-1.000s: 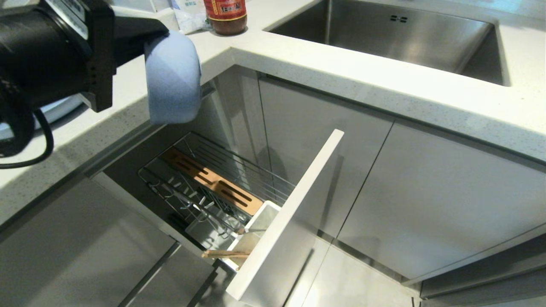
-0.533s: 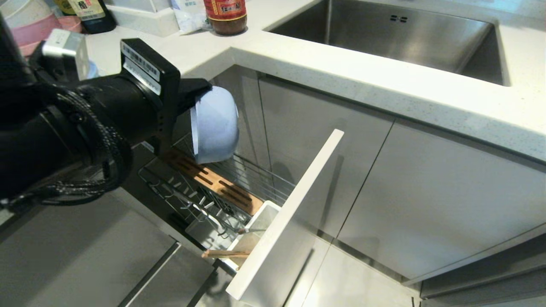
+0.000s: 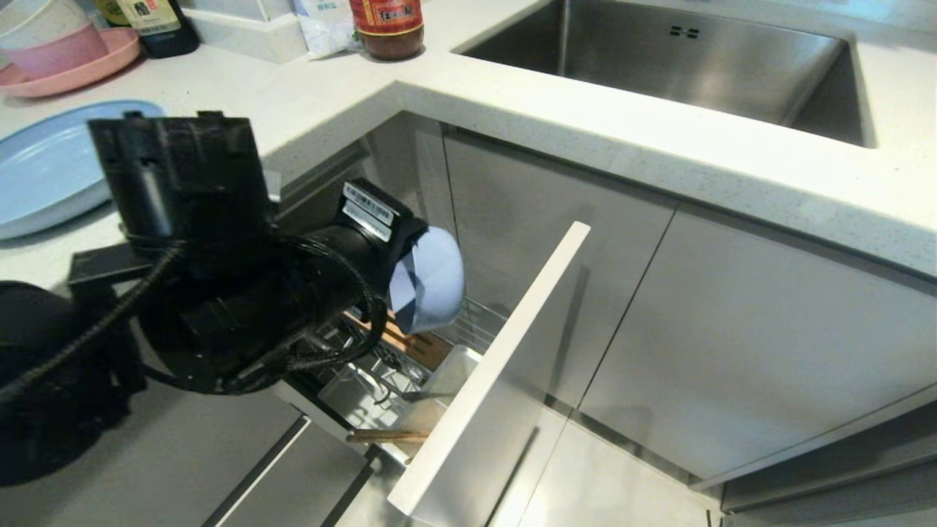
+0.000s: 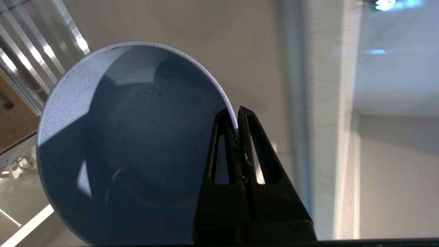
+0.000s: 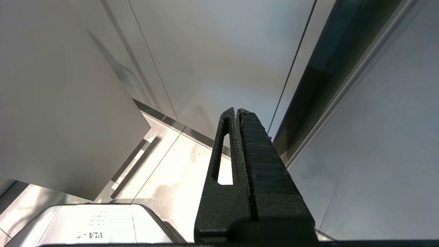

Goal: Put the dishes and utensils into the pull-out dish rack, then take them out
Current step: Pick up the bowl and place it in the cupboard

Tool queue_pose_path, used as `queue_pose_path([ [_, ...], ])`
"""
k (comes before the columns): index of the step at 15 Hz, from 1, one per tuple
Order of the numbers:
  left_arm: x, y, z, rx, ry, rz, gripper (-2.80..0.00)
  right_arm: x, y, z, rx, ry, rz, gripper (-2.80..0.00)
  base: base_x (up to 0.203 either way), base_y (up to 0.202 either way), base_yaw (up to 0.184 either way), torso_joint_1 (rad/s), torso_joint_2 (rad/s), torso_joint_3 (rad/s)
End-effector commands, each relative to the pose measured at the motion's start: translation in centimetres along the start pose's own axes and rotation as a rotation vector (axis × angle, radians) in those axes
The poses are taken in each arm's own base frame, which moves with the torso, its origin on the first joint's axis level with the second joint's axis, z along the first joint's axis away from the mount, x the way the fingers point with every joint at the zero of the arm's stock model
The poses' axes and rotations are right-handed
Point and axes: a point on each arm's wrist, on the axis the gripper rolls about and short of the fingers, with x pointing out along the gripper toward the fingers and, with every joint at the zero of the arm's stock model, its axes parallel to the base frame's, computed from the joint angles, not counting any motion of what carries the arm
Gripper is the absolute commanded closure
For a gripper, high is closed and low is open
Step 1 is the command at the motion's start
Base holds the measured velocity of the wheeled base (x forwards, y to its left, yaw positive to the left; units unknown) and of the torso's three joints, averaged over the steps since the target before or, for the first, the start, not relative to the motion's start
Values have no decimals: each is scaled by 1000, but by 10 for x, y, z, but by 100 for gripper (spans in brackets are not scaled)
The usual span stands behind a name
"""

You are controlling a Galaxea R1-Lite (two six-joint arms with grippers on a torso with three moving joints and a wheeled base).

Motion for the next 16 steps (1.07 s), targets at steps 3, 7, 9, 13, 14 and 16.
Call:
queue_pose_path([
  [3, 42, 34, -18, -67, -48, 62, 0, 0, 0, 0, 0, -2, 0, 0, 0, 0, 0, 0, 0, 0],
  [7, 65, 52, -5, -138, -141, 48, 0, 0, 0, -1, 0, 0, 0, 0, 0, 0, 0, 0, 0, 0],
  [9, 73, 58, -5, -185, -166, 28, 0, 0, 0, -1, 0, 0, 0, 0, 0, 0, 0, 0, 0, 0],
  [13, 85, 69, -3, -242, -196, 13, 0, 0, 0, 0, 0, -2, 0, 0, 0, 0, 0, 0, 0, 0],
  [14, 87, 71, -4, -248, -200, 10, 0, 0, 0, 0, 0, -2, 0, 0, 0, 0, 0, 0, 0, 0],
  [16, 90, 74, -5, -272, -200, 14, 0, 0, 0, 0, 0, -2, 0, 0, 0, 0, 0, 0, 0, 0],
])
